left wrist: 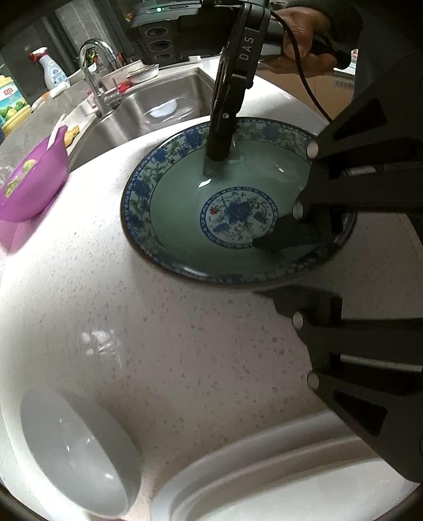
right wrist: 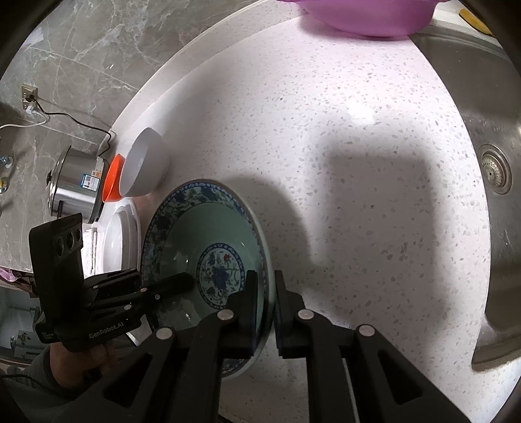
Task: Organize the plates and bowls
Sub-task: 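Lift the patterned plate with both grippers and carry it toward the plate stack, then lower the patterned plate onto the counter and open both grippers, then move both tools to the white bowl beside the orange bowl, then close both grippers on the white bowl rim, then lift the white bowl with both grippers and carry it over the patterned plate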
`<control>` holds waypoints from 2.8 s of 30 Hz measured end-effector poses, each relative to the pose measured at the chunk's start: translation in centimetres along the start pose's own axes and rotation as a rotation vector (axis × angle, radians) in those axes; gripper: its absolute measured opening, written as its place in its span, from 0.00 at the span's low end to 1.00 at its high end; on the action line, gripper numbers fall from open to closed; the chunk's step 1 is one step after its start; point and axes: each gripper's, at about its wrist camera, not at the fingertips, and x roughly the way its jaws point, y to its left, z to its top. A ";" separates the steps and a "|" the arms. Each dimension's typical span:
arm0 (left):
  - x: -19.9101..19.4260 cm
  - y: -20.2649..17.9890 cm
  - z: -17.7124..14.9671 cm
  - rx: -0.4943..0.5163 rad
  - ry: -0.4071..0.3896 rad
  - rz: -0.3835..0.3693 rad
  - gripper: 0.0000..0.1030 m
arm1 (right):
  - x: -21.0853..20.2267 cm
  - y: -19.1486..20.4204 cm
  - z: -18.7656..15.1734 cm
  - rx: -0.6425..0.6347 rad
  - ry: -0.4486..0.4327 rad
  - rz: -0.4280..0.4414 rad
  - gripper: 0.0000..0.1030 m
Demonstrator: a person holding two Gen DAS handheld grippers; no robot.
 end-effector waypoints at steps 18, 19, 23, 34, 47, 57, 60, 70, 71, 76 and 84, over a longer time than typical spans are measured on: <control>-14.2 10.6 6.0 -0.213 -0.260 0.060 0.99 | -7.2 3.5 7.1 -0.087 -0.200 0.127 0.79; -14.1 10.9 6.6 -0.214 -0.257 0.052 0.99 | -6.9 4.3 7.8 -0.100 -0.192 0.140 0.79; -12.7 13.1 9.2 -0.247 -0.226 0.012 0.99 | -3.9 8.7 11.0 -0.146 -0.135 0.215 0.79; -8.9 18.0 12.4 -0.265 -0.145 -0.073 0.98 | 6.2 10.9 14.9 -0.044 0.045 0.171 0.73; -6.6 18.6 12.3 -0.237 -0.104 -0.104 0.63 | 10.3 11.7 14.9 -0.028 0.130 0.152 0.60; -5.9 19.1 12.5 -0.251 -0.095 -0.093 0.29 | 11.4 11.5 14.9 -0.008 0.145 0.138 0.35; -5.6 19.2 12.4 -0.250 -0.091 -0.093 0.26 | 11.7 11.3 14.9 -0.003 0.152 0.124 0.24; -5.4 19.2 12.2 -0.252 -0.088 -0.091 0.20 | 11.7 11.2 14.8 0.008 0.146 0.128 0.17; -5.4 19.2 12.3 -0.254 -0.087 -0.093 0.20 | 11.7 11.2 14.8 0.009 0.147 0.127 0.17; -5.7 19.0 12.4 -0.262 -0.092 -0.106 0.20 | 11.2 11.1 14.9 0.015 0.138 0.126 0.17; -7.1 16.2 12.2 -0.240 -0.104 -0.133 0.20 | 8.2 11.2 14.5 0.024 0.099 0.138 0.16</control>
